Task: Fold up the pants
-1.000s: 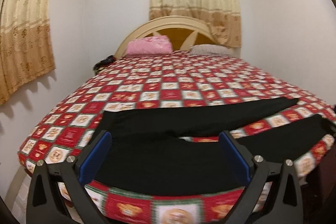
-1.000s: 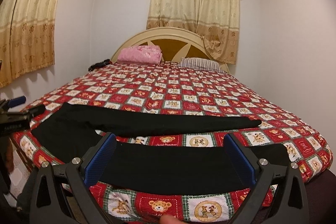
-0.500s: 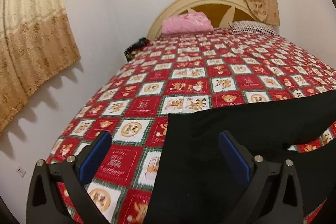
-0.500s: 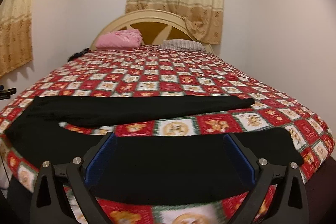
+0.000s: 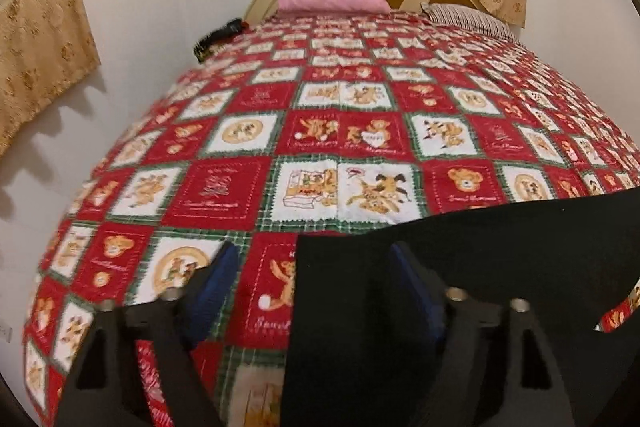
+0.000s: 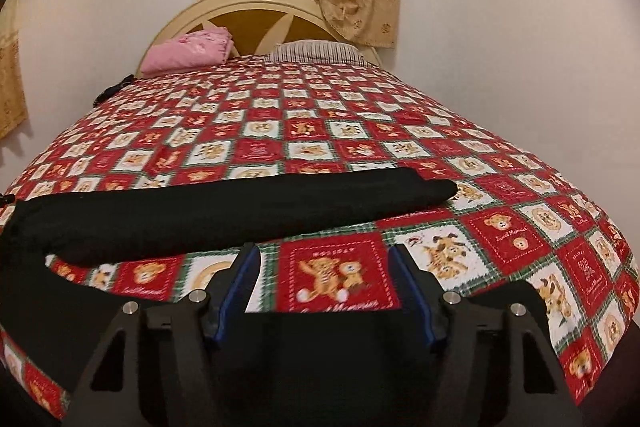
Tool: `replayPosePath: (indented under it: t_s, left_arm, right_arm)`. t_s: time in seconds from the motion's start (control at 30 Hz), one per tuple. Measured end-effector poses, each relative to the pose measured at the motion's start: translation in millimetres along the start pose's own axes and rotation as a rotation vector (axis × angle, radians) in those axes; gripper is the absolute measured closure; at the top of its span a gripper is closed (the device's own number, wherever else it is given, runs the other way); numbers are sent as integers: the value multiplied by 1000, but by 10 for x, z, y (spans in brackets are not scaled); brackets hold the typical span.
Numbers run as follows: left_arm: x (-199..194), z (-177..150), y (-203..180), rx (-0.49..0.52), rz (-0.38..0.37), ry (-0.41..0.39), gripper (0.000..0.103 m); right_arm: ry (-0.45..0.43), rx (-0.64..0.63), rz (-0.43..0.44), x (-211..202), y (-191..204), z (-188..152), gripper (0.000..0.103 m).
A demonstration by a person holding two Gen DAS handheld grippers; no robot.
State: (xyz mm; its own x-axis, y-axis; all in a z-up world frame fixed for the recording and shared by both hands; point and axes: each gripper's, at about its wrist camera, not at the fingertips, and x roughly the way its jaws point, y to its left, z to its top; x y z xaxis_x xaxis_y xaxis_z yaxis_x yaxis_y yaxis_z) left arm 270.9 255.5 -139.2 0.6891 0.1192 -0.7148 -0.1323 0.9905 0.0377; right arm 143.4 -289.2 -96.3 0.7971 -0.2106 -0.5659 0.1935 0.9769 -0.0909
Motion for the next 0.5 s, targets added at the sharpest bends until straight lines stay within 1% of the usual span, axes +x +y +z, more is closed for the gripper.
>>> replayPosePath:
  t_s: [0.07, 0.1, 0.17, 0.33, 0.4, 0.47, 0.5]
  left_arm:
    - [129, 6, 59, -15, -23, 32, 40]
    - [182, 4, 75, -20, -28, 42, 41]
    - [270, -15, 97, -27, -33, 62, 42]
    - [374, 31, 91, -16, -77, 77, 42]
    - [446, 37, 72, 1, -85, 109, 42]
    - [484, 44, 79, 0, -117, 124, 53]
    - [489, 55, 89, -5, -140, 124, 56]
  right_arm:
    - [-2, -16, -9, 52, -7, 15, 35]
    - [1, -25, -12, 86, -10, 27, 35]
    - [8, -30, -14, 173, -43, 70, 35]
    - [25, -17, -18, 364, -204, 206, 35]
    - [34, 10, -26, 456, -324, 278, 35]
    - [44, 37, -33, 543, -438, 343, 35]
    - [51, 49, -37, 591, -497, 374, 35]
